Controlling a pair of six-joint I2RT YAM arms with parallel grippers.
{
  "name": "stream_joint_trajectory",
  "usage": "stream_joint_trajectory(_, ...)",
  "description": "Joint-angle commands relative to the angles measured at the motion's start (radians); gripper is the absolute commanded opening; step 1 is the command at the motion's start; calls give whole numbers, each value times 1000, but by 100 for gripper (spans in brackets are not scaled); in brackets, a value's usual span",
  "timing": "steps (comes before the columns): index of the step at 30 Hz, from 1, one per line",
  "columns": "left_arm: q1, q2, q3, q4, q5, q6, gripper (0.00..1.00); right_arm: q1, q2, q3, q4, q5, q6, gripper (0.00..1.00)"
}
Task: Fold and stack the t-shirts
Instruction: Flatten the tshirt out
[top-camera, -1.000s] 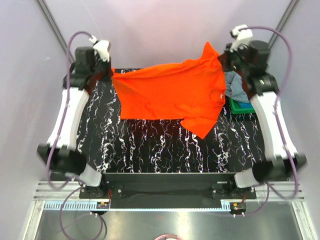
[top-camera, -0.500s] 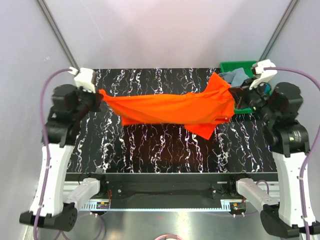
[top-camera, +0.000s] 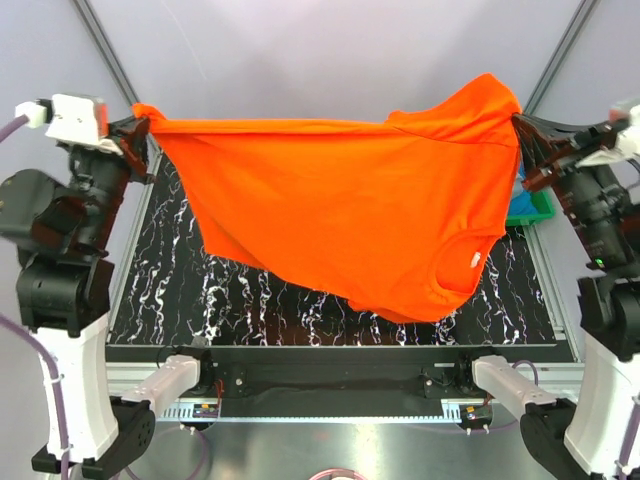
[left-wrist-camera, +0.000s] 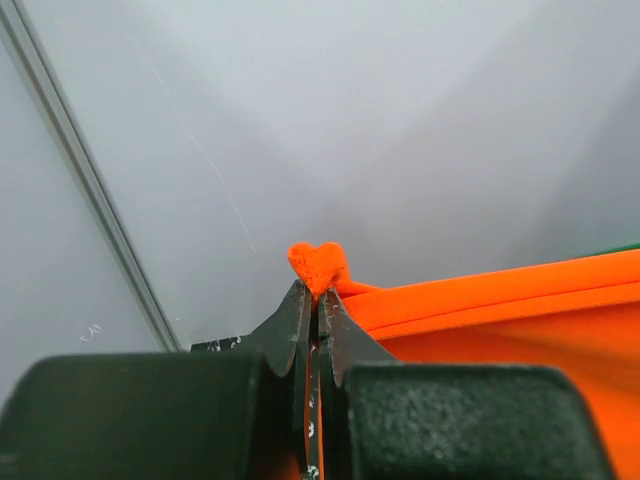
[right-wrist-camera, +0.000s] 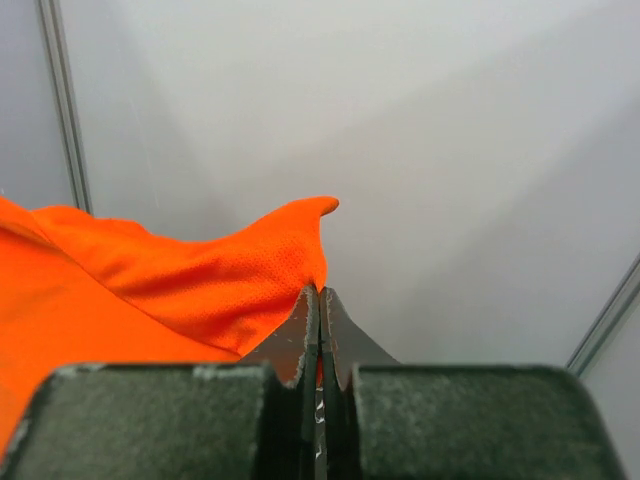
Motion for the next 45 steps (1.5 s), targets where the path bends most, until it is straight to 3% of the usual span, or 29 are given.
stream_joint_trajectory(1, 5, 12, -84, 18, -67, 47, 0, -3, 59, -76, 100, 73, -35, 0)
stream_joint_trajectory(11, 5, 90, -276, 43, -122, 98, 0, -1, 142, -271, 223, 98, -43, 0)
stream_joint_trajectory(22, 6, 582, -314, 3, -81, 128, 0, -14, 481, -518, 511, 93, -57, 0)
stream_joint_trajectory(27, 6, 818, -207, 4, -75, 98, 0, -29, 717, -449, 548, 92, -48, 0)
stream_joint_trajectory(33, 5, 996, -84, 55, -76, 64, 0, -29, 906, -376, 591, 99, -45, 0)
stream_joint_trajectory(39, -13, 1107, 54, 95, -67, 61, 0, -35, 1055, -238, 611, 121, -46, 0)
stream_joint_trajectory(42, -13, 1151, 103, 144, -172, 62, 0, -47, 1133, -141, 606, 144, -22, 0)
stream_joint_trajectory(45, -13, 1214, 147, 132, -193, 98, 0, -47, 1196, -79, 565, 148, -29, 0)
